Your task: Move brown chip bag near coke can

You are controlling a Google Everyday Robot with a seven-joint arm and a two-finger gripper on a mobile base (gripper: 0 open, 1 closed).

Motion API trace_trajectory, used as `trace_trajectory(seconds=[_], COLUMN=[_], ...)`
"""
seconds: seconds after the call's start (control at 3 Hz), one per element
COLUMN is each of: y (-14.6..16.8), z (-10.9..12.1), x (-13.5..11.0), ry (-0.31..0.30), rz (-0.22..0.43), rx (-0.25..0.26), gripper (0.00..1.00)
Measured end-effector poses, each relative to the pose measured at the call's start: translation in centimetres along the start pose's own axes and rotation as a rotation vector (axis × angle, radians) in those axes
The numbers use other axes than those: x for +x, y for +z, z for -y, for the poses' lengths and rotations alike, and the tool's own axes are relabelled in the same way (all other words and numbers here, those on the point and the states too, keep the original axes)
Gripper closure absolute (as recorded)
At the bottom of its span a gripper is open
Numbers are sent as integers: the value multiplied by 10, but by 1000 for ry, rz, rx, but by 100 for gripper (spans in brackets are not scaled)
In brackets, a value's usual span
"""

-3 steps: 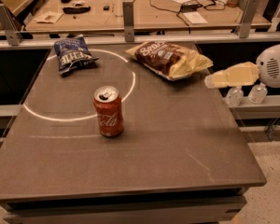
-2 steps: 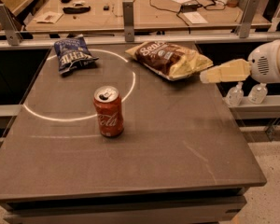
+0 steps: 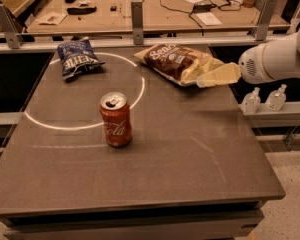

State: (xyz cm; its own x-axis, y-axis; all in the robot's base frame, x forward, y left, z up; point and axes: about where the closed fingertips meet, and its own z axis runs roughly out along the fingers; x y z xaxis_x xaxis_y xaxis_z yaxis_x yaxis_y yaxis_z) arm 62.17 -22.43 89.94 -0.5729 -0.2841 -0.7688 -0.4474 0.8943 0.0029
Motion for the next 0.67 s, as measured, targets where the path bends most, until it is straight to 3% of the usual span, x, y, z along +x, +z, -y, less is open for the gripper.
trace_trajectory(seconds=[0.67], y=[48], z=[-19], x=[-15], ry=[-48], rz=[-33], rx=[-45], gripper=[0])
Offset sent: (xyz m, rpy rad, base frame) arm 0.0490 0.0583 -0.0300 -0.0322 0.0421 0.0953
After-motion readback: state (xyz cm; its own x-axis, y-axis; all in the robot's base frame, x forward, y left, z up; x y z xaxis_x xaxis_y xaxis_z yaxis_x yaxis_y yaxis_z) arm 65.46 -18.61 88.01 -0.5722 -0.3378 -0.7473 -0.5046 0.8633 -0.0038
